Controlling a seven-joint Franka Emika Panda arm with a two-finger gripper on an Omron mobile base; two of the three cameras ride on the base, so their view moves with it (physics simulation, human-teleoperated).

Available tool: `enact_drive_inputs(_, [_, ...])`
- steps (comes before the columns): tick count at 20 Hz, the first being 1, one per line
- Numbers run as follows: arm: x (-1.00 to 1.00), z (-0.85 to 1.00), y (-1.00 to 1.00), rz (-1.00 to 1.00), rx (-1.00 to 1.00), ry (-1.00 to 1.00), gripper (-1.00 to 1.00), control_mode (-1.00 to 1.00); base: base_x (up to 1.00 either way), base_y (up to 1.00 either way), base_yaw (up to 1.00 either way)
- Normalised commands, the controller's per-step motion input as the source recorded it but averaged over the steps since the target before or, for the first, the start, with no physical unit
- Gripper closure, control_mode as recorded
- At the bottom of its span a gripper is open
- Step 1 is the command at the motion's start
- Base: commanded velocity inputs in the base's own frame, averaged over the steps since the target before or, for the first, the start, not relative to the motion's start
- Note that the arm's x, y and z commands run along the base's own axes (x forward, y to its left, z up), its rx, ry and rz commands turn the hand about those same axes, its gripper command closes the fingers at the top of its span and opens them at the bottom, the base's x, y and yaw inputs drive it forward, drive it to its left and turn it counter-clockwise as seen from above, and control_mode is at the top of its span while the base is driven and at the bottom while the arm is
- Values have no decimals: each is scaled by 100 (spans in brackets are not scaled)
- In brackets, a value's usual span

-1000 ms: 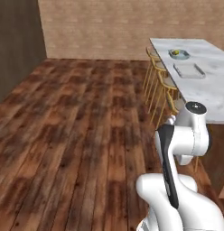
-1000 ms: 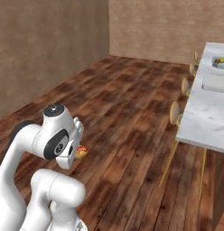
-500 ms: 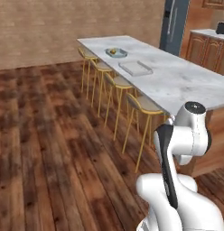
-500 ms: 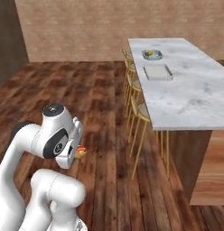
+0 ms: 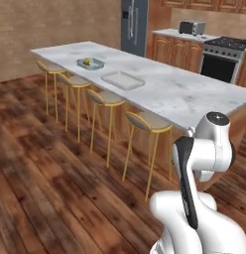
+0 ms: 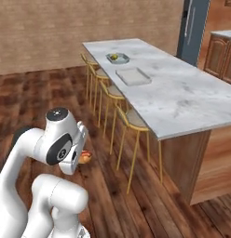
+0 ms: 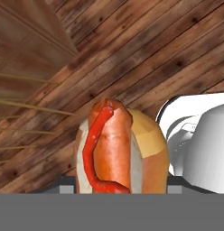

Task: Place the cold items (potato and lemon) from the fridge in one tupperware on the dining counter. Place the warm items (hot dog and kebab skewer) in the stove area in another tupperware.

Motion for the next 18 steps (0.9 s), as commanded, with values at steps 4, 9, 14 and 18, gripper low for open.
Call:
enact_drive_inputs(4, [0,0,0,0,0,0,100,100,74,100,-45])
enact_drive_inputs(9, [0,0,0,0,0,0,100,100,78,100,-45])
enact_drive_inputs(14, [0,0,0,0,0,0,100,100,82,100,-48])
enact_drive_inputs(18, [0,0,0,0,0,0,100,100,86,100,-53])
